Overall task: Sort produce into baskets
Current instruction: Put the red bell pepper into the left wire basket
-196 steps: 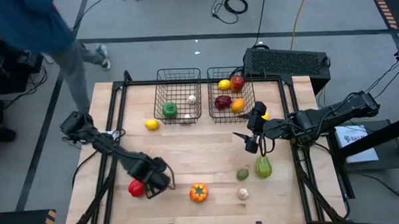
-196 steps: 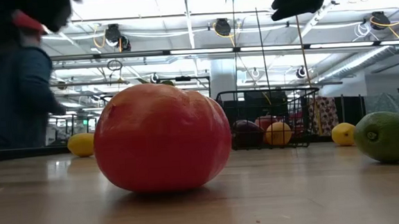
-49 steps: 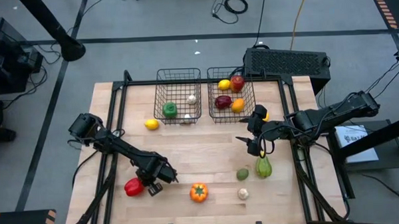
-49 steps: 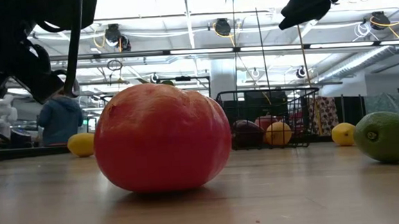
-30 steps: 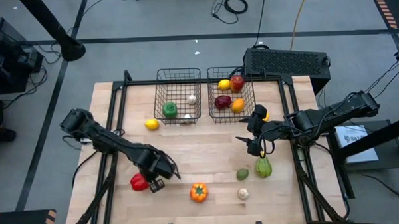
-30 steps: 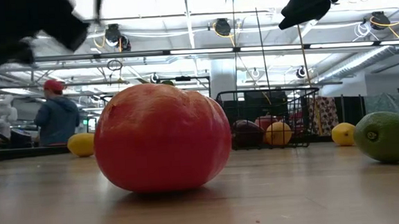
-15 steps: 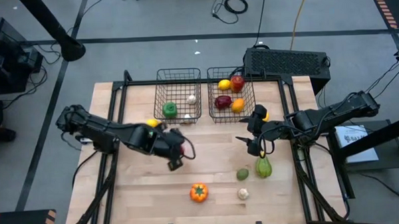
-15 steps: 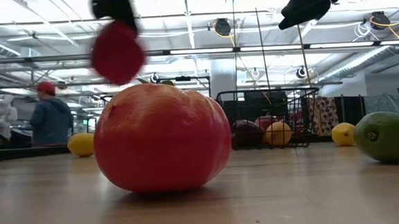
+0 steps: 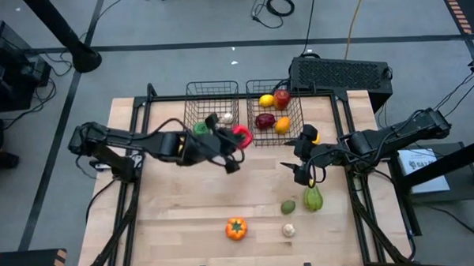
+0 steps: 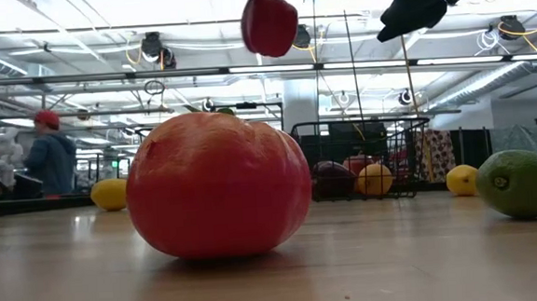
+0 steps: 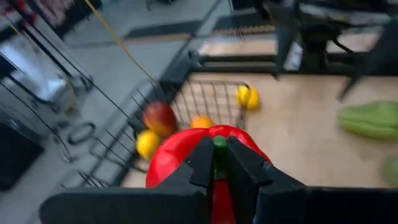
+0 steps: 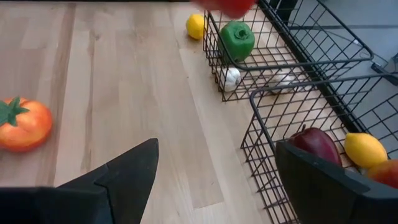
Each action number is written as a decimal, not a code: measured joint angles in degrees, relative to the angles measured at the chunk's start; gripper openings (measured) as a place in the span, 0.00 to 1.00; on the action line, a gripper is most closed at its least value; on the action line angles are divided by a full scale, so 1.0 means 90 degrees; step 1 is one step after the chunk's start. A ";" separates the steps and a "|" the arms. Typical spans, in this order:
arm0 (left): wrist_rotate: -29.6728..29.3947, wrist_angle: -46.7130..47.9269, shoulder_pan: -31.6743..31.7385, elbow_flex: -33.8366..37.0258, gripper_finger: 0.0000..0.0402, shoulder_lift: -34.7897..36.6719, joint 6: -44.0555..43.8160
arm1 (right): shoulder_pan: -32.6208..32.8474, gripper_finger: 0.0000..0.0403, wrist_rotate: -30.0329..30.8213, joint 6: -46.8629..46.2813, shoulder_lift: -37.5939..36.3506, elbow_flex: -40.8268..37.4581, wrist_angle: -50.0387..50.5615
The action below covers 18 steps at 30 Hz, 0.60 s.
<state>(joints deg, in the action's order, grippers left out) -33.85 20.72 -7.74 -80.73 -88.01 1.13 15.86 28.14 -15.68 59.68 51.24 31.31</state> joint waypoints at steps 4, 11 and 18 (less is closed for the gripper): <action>-0.0008 -0.0355 0.0491 0.0003 0.08 0.0035 0.0805 | 0.0000 0.78 -0.0003 -0.0015 0.0000 0.0000 0.0082; 0.0606 -0.0756 0.1874 0.0004 0.08 0.0068 0.1594 | 0.0000 0.78 -0.0005 0.0096 0.0000 0.0000 0.0080; 0.2700 -0.0647 0.3643 0.0219 0.08 -0.0126 0.0832 | 0.0000 0.78 0.0002 0.0343 0.0000 0.0000 0.0077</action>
<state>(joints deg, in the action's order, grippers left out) -9.54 14.90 25.04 -78.76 -89.14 8.62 15.86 28.15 -12.59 59.68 51.24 32.00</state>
